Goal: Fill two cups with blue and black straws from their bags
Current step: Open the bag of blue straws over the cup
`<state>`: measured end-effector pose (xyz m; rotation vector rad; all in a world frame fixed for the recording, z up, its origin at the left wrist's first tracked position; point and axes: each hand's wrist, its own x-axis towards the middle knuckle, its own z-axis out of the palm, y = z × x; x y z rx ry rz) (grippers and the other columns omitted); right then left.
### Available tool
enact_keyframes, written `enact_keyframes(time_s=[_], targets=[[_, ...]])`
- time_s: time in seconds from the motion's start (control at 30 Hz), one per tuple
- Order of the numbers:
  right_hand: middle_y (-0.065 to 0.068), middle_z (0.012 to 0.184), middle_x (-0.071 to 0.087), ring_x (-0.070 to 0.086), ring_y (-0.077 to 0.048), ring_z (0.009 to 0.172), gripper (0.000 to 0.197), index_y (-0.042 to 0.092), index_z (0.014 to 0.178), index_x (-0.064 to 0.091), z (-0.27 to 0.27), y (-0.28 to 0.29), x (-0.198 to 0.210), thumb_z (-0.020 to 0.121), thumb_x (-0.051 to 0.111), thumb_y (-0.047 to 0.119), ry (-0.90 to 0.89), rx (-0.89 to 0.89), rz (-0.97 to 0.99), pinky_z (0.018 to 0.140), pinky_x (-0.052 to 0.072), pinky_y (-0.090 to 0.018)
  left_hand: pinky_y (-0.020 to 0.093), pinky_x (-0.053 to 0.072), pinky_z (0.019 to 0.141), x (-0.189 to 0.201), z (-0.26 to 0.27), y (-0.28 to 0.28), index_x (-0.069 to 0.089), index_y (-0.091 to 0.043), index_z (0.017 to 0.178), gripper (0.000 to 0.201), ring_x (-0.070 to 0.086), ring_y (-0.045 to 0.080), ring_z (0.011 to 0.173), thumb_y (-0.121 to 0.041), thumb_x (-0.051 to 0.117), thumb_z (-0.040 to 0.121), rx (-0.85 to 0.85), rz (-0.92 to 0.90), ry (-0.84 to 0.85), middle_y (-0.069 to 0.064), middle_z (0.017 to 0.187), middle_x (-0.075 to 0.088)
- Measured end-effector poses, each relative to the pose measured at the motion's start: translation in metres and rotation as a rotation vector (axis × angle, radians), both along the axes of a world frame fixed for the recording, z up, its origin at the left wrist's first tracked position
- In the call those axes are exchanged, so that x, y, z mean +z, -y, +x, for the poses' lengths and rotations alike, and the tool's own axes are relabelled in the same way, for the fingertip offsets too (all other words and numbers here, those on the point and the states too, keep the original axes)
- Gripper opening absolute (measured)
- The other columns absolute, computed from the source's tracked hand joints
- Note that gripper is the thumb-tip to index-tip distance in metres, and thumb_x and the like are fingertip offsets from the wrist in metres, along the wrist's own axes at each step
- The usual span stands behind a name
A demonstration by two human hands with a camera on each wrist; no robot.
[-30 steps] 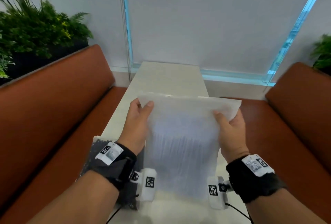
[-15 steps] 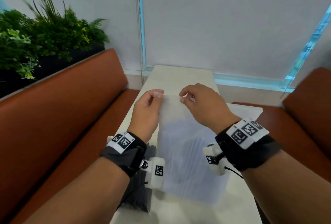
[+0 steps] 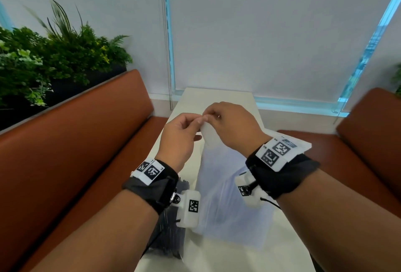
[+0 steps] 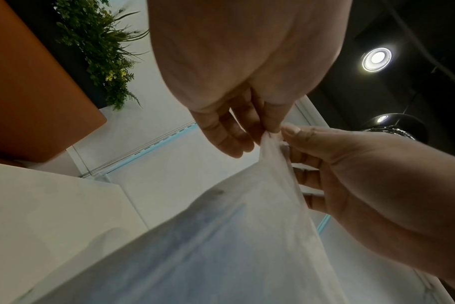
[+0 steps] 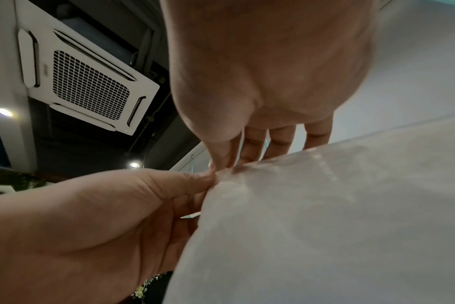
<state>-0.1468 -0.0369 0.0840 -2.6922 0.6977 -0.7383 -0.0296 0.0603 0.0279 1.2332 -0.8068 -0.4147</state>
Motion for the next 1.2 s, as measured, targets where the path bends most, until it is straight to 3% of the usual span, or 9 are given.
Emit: enact_keyframes(time_s=[0.2, 0.53, 0.63, 0.73, 0.87, 0.93, 1.0, 1.07, 1.2], targets=[[0.009, 0.097, 0.061, 0.054, -0.017, 0.090, 0.017, 0.030, 0.098, 0.061, -0.025, 0.016, -0.009, 0.103, 0.046, 0.036, -0.063, -0.073, -0.168, 0.069, 0.039, -0.035, 0.034, 0.060, 0.069, 0.000, 0.000, -0.002, 0.070, -0.024, 0.086, 0.022, 0.071, 0.020, 0.089, -0.011, 0.059, 0.100, 0.016, 0.016, -0.005, 0.006, 0.098, 0.072], [0.011, 0.097, 0.062, 0.055, -0.012, 0.082, 0.017, 0.038, 0.087, 0.053, -0.156, 0.086, -0.023, 0.102, 0.046, 0.035, -0.132, -0.400, -0.020, 0.069, 0.040, -0.034, 0.026, 0.057, 0.059, -0.008, 0.022, -0.010, 0.063, -0.014, 0.093, 0.017, 0.067, 0.007, 0.070, -0.011, 0.050, 0.104, 0.090, 0.002, -0.102, -0.001, 0.083, 0.069], [0.011, 0.114, 0.060, 0.056, -0.012, 0.095, 0.009, 0.040, 0.098, 0.058, -0.152, 0.080, -0.020, 0.098, 0.050, 0.043, -0.167, -0.381, -0.013, 0.076, 0.043, -0.034, 0.025, 0.056, 0.060, -0.009, 0.016, -0.005, 0.063, -0.014, 0.092, 0.017, 0.066, 0.007, 0.070, -0.012, 0.050, 0.104, 0.077, 0.006, -0.078, -0.007, 0.077, 0.070], [0.013, 0.136, 0.056, 0.051, -0.017, 0.125, 0.037, 0.041, 0.127, 0.056, -0.129, 0.067, -0.014, 0.095, 0.044, 0.056, -0.184, -0.281, -0.082, 0.102, 0.042, -0.044, 0.025, 0.056, 0.061, -0.005, 0.012, -0.004, 0.063, -0.013, 0.094, 0.016, 0.066, 0.008, 0.071, -0.012, 0.051, 0.104, 0.040, -0.015, -0.053, -0.006, 0.079, 0.070], [0.014, 0.118, 0.067, 0.061, -0.017, 0.110, 0.029, 0.044, 0.119, 0.060, -0.095, 0.060, -0.014, 0.101, 0.039, 0.055, -0.299, -0.199, 0.007, 0.093, 0.046, -0.040, 0.027, 0.057, 0.066, 0.001, 0.010, -0.006, 0.062, -0.015, 0.095, 0.013, 0.066, 0.011, 0.079, -0.012, 0.052, 0.103, 0.072, 0.028, -0.017, -0.001, 0.088, 0.070], [0.019, 0.101, 0.068, 0.063, -0.010, 0.095, 0.014, 0.046, 0.101, 0.062, -0.086, 0.059, -0.014, 0.101, 0.048, 0.046, -0.229, -0.162, 0.093, 0.083, 0.049, -0.036, 0.024, 0.055, 0.077, 0.003, 0.014, -0.010, 0.061, -0.024, 0.101, 0.009, 0.063, 0.007, 0.091, -0.016, 0.058, 0.101, 0.163, 0.059, 0.157, -0.007, 0.101, 0.067], [0.022, 0.084, 0.066, 0.061, 0.001, 0.079, 0.013, 0.048, 0.087, 0.059, -0.082, 0.061, -0.014, 0.097, 0.059, 0.039, -0.121, -0.142, 0.150, 0.069, 0.046, -0.030, 0.013, 0.043, 0.094, 0.004, 0.016, -0.015, 0.058, -0.036, 0.113, 0.022, 0.053, -0.003, 0.108, -0.025, 0.066, 0.096, 0.202, 0.134, 0.575, -0.016, 0.119, 0.058], [0.023, 0.077, 0.064, 0.059, 0.002, 0.071, 0.016, 0.046, 0.086, 0.060, -0.080, 0.061, -0.013, 0.091, 0.067, 0.033, -0.032, -0.133, 0.229, 0.061, 0.041, -0.027, 0.016, 0.028, 0.104, 0.005, 0.014, -0.013, 0.064, -0.036, 0.121, 0.029, 0.043, 0.005, 0.121, -0.032, 0.070, 0.093, 0.153, 0.242, 0.955, -0.015, 0.128, 0.053], [0.016, 0.077, 0.061, 0.055, 0.001, 0.064, 0.023, 0.040, 0.087, 0.061, -0.082, 0.060, -0.010, 0.084, 0.077, 0.025, 0.014, -0.121, 0.283, 0.059, 0.042, -0.028, 0.033, 0.038, 0.099, 0.012, 0.010, -0.006, 0.071, -0.030, 0.117, 0.022, 0.050, 0.022, 0.111, -0.029, 0.067, 0.095, 0.147, 0.327, 1.122, -0.004, 0.116, 0.065]])
